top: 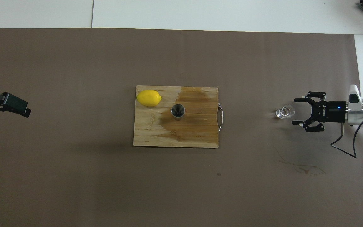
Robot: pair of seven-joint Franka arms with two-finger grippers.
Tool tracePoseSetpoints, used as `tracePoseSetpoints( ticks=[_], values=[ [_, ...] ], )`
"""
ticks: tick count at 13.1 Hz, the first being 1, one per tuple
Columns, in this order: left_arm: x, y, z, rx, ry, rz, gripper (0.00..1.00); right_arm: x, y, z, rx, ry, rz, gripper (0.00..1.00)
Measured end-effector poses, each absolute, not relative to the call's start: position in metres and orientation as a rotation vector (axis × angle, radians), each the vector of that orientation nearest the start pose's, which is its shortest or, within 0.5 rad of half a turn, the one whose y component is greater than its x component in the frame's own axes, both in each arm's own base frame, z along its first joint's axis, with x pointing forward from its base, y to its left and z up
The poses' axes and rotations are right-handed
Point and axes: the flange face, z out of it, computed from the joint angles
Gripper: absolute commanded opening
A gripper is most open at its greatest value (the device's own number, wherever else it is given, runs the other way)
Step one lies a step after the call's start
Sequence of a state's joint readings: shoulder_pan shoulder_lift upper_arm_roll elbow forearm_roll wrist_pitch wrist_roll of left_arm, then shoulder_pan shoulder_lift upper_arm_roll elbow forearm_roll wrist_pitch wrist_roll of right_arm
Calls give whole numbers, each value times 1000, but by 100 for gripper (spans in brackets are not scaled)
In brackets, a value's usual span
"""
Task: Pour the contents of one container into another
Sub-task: 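Close the right gripper around the small clear glass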
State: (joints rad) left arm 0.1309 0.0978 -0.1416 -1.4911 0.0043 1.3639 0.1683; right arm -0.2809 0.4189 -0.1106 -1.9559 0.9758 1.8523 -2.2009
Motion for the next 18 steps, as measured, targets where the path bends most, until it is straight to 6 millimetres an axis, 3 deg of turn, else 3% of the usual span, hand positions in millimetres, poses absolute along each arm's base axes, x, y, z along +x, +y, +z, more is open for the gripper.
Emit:
tracePoseSetpoints(
  ticks=[7, 12, 14, 18],
  values=[
    [565, -3, 596, -3128, 280, 295, 100, 557, -141, 248, -1869, -1399, -781, 100],
    [562, 0, 596, -3127, 266, 206, 100, 556, -141, 246, -1871, -1395, -777, 99],
    [565, -1, 599, -3127, 268, 156, 100, 556, -141, 245, -1871, -1394, -776, 91],
    [567, -1, 599, -3127, 268, 134, 100, 555, -141, 245, -1872, -1393, -775, 60]
  ],
)
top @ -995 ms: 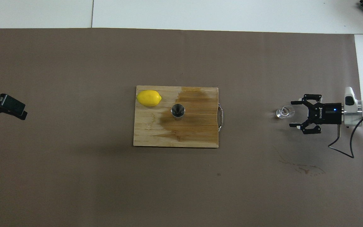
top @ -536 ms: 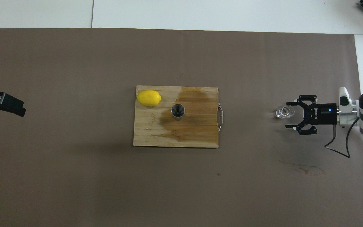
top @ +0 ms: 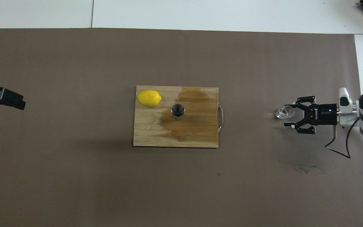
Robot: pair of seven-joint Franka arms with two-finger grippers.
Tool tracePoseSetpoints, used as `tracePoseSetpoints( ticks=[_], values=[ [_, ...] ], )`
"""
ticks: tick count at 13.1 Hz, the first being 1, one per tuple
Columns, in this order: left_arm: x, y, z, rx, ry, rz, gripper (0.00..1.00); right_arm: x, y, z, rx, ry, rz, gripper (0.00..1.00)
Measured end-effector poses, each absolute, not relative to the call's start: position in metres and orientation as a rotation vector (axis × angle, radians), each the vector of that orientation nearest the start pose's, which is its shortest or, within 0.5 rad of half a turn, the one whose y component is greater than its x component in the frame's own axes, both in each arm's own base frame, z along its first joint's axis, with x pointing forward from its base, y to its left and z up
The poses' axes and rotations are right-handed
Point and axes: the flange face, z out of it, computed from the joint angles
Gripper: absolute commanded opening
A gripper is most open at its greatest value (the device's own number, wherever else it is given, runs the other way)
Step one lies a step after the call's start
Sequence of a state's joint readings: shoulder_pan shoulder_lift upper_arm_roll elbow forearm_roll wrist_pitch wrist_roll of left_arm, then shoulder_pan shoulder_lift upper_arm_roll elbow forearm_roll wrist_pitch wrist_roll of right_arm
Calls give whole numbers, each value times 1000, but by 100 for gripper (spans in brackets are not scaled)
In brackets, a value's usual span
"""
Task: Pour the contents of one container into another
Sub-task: 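Close the right gripper around the small clear glass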
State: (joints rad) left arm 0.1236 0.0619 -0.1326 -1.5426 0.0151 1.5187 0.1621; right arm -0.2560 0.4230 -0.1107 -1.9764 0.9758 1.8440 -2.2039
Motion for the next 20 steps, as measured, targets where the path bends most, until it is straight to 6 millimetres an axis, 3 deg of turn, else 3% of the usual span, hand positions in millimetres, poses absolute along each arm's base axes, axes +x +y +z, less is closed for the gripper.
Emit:
tracePoseSetpoints(
  ticks=[4, 12, 13, 16, 20],
  values=[
    [567, -1, 597, -3127, 268, 143, 100, 555, -141, 245, -1873, -1394, -775, 41],
    [566, 3, 596, -3128, 256, 146, 100, 556, -142, 245, -1871, -1402, -780, 40],
    [566, 3, 596, -3128, 256, 146, 100, 556, -142, 246, -1869, -1409, -783, 36],
    [566, 3, 596, -3128, 256, 146, 100, 559, -142, 249, -1860, -1433, -797, 9],
    [566, 2, 596, -3128, 256, 146, 100, 567, -137, 258, -1837, -1457, -812, 7]
  ],
)
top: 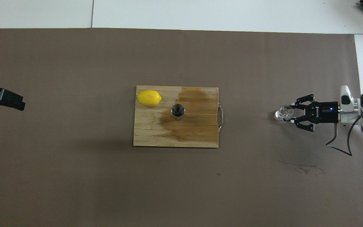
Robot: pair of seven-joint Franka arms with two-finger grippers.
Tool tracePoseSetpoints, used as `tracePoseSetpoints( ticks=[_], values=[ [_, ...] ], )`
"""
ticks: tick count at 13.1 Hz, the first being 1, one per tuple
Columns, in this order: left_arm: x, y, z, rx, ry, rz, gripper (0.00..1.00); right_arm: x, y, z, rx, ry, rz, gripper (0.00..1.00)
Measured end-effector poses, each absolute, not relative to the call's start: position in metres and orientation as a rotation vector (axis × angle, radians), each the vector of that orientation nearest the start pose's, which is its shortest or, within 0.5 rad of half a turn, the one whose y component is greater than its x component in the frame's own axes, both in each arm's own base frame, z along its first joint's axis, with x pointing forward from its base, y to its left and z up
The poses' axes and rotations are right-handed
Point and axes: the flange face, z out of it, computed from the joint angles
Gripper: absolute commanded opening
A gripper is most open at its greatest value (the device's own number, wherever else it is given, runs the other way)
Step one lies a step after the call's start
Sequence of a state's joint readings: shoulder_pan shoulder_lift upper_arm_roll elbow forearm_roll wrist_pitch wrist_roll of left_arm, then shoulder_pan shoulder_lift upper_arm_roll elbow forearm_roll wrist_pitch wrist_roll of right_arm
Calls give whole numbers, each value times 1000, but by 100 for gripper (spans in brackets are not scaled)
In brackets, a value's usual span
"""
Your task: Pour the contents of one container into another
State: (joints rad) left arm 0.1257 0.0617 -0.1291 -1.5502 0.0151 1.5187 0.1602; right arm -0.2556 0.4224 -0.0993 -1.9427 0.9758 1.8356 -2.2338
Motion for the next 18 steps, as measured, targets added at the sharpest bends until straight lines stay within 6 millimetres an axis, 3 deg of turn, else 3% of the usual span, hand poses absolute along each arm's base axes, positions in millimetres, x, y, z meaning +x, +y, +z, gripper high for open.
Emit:
tracePoseSetpoints(
  ticks=[4, 8, 13, 18],
  values=[
    [566, 1, 596, -3128, 252, 146, 100, 582, -113, 286, -1769, -1507, -840, 6],
    [566, 1, 596, -3132, 141, 146, 100, 592, -71, 338, -1768, -1490, -827, 5],
    [566, 0, 596, -3132, 53, 145, 100, 596, 14, 384, -1746, -1510, -774, 2],
    [566, 0, 596, -3132, 52, 145, 100, 601, 95, 393, -1847, -1509, -737, 1]
  ],
)
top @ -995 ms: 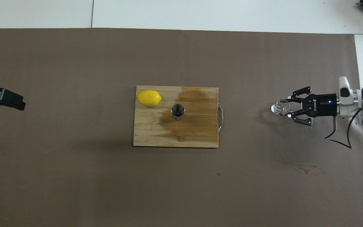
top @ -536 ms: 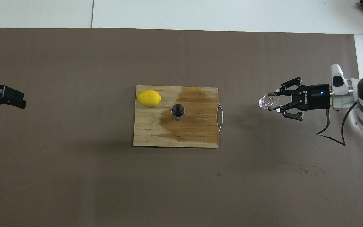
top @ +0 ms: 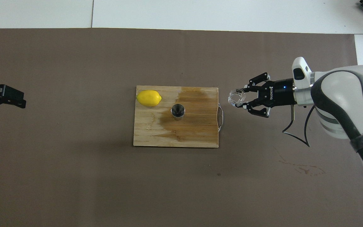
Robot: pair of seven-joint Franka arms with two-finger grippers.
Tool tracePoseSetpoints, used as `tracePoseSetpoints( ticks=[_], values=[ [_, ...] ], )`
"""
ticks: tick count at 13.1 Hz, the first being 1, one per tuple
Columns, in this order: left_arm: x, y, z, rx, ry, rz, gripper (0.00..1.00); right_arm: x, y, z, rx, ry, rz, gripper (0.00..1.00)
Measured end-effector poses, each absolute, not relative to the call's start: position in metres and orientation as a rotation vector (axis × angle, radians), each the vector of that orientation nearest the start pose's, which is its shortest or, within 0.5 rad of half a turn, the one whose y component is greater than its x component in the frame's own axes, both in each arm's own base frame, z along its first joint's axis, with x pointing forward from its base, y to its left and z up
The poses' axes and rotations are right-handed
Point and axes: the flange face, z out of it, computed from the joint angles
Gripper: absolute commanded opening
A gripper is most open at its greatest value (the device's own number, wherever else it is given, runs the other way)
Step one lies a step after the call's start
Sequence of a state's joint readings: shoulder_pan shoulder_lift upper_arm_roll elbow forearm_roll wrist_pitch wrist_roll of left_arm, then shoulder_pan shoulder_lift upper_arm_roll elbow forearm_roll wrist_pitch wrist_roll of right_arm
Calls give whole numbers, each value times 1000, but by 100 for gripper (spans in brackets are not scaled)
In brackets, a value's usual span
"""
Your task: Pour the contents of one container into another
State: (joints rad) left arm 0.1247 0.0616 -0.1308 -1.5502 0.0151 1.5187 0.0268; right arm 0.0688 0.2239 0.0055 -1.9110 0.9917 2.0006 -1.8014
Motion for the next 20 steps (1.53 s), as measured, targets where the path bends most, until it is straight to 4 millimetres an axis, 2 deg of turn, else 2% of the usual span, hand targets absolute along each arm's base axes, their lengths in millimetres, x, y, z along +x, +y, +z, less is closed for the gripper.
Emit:
tracePoseSetpoints(
  ticks=[11, 16, 20],
  values=[
    [566, 2, 596, -3132, 46, 145, 100, 585, 211, 403, -1928, -1498, -700, 0],
    [566, 2, 596, -3132, 46, 145, 100, 580, 229, 409, -2007, -1550, -600, 0],
    [566, 2, 596, -3132, 46, 145, 100, 578, 250, 426, -2105, -1586, -523, 0]
  ],
)
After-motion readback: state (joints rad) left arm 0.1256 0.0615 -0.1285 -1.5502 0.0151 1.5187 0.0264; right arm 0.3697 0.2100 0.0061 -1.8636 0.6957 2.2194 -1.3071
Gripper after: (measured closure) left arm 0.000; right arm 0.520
